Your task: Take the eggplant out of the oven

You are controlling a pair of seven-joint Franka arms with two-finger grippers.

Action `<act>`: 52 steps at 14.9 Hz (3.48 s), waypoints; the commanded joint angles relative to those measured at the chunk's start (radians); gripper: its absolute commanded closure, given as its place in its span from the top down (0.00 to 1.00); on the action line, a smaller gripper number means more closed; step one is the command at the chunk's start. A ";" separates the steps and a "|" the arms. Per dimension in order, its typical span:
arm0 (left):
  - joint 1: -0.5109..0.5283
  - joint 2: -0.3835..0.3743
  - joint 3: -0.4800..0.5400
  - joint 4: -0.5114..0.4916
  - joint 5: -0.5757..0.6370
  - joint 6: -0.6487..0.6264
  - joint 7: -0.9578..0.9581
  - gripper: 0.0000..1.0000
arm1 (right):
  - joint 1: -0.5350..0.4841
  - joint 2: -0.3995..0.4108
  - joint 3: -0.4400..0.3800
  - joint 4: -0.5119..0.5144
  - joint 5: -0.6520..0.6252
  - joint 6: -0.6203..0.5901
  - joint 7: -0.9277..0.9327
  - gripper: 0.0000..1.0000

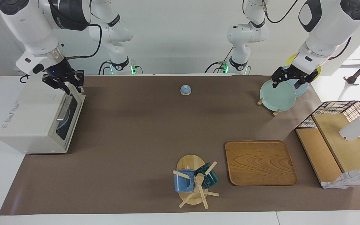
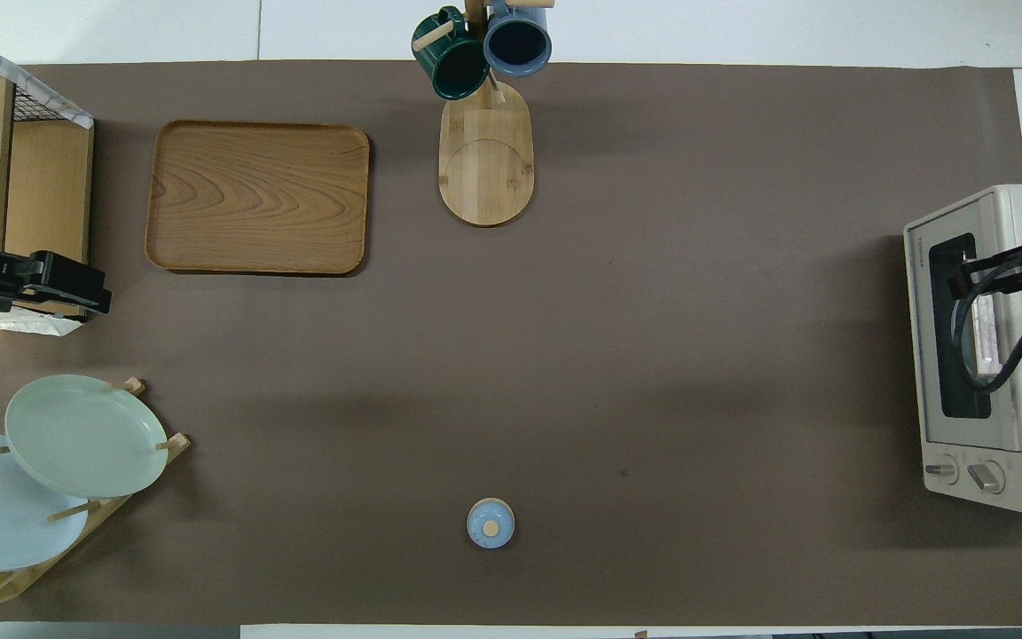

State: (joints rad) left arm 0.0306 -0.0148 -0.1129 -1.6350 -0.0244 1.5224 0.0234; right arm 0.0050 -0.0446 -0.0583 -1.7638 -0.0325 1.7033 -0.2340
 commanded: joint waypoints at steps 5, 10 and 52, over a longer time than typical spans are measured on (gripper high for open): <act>0.006 -0.005 -0.005 -0.002 0.020 -0.008 0.007 1.00 | -0.039 -0.032 0.005 -0.172 -0.164 0.174 0.104 0.00; 0.006 -0.005 -0.005 -0.002 0.018 -0.008 0.007 1.00 | -0.071 -0.012 0.005 -0.229 -0.224 0.245 0.102 0.00; 0.008 -0.010 -0.005 -0.008 0.018 -0.013 0.006 1.00 | 0.095 0.138 0.023 -0.445 -0.043 0.597 0.323 0.00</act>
State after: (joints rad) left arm 0.0310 -0.0148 -0.1129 -1.6356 -0.0244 1.5187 0.0234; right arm 0.0899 0.1001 -0.0301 -2.2647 -0.0910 2.3844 0.0779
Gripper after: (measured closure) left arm 0.000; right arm 0.991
